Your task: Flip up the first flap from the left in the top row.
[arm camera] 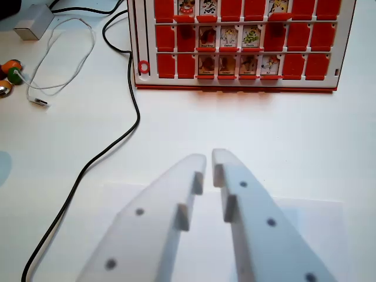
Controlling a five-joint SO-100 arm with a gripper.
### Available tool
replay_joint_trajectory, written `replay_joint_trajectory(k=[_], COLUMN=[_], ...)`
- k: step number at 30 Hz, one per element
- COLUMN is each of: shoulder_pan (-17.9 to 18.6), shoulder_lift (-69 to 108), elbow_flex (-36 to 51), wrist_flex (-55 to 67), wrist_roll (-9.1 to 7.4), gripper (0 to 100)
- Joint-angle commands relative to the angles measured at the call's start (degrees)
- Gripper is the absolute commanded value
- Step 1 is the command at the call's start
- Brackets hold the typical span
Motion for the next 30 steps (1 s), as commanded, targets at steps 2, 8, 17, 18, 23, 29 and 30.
replay_joint_trajectory(k=[2,8,17,18,23,29,30], shoulder_pan=[1.49,3.87,4.66,4.66,4.83,5.27,5.27], shoulder_lift=[1.49,5.89,7.12,7.12,7.56,7.65,7.65], elbow_flex=[1.58,5.45,7.21,7.21,7.12,8.00,8.09], wrist_flex=[0.26,1.85,1.23,1.05,1.49,0.70,0.44], wrist_roll=[-1.23,-2.20,-2.72,-2.72,-2.90,-3.16,-3.25], gripper=[1,1,1,1,1,1,1])
